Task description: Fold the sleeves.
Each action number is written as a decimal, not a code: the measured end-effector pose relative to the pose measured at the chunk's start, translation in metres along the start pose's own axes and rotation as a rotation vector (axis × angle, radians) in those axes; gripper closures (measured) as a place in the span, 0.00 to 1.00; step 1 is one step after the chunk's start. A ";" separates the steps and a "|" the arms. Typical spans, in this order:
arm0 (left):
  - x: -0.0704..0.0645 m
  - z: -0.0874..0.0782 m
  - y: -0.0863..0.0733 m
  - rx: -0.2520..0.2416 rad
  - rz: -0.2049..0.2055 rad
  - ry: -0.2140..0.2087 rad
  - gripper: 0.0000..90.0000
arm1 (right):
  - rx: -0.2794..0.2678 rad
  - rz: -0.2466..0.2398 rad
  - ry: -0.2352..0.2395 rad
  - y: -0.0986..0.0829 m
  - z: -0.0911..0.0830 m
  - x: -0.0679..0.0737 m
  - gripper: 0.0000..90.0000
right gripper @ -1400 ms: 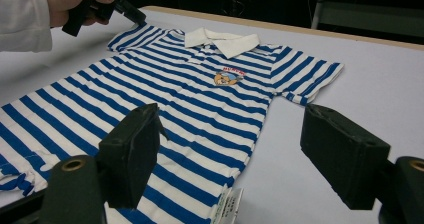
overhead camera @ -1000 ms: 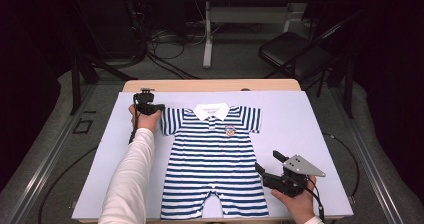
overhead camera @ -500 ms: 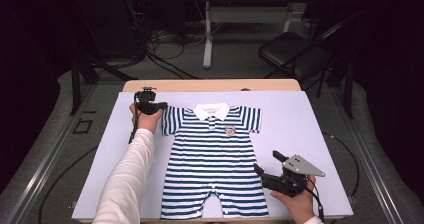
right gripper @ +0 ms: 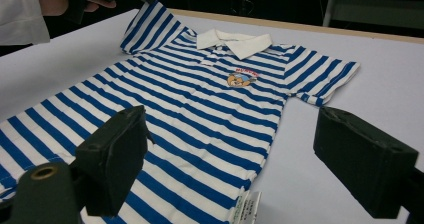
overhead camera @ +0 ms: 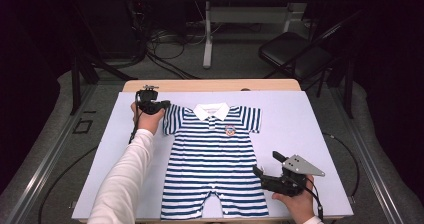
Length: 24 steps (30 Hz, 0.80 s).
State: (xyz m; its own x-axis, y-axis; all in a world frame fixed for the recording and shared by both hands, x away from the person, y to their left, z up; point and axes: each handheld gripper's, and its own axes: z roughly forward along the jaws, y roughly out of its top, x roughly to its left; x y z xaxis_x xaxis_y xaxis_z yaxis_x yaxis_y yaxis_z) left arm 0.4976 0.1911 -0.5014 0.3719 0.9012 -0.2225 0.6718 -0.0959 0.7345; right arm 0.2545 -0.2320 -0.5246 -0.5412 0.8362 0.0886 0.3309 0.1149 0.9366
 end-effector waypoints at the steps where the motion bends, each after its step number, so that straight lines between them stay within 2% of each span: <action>1: -0.001 -0.001 0.001 0.001 0.008 -0.003 0.97 | 0.006 0.004 0.008 0.000 -0.001 0.000 0.11; 3: -0.003 -0.003 0.001 -0.004 0.011 -0.008 0.97 | 0.009 0.005 0.021 0.001 -0.001 0.001 0.08; 9: -0.008 -0.007 0.002 -0.009 0.031 -0.022 0.97 | 0.025 -0.032 0.011 0.001 -0.001 0.007 0.00; 15: -0.015 -0.009 0.002 -0.015 0.052 -0.036 0.97 | 0.029 -0.086 -0.006 0.001 -0.001 0.014 0.00; 24: -0.027 -0.012 0.003 -0.013 0.088 -0.063 0.97 | 0.030 -0.082 0.005 0.002 -0.002 0.015 0.00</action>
State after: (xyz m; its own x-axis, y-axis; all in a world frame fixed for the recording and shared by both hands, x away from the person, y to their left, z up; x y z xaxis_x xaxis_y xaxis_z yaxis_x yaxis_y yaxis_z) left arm 0.4817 0.1721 -0.4859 0.4694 0.8609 -0.1962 0.6261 -0.1678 0.7615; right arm 0.2454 -0.2201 -0.5208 -0.5713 0.8206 0.0136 0.3080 0.1990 0.9303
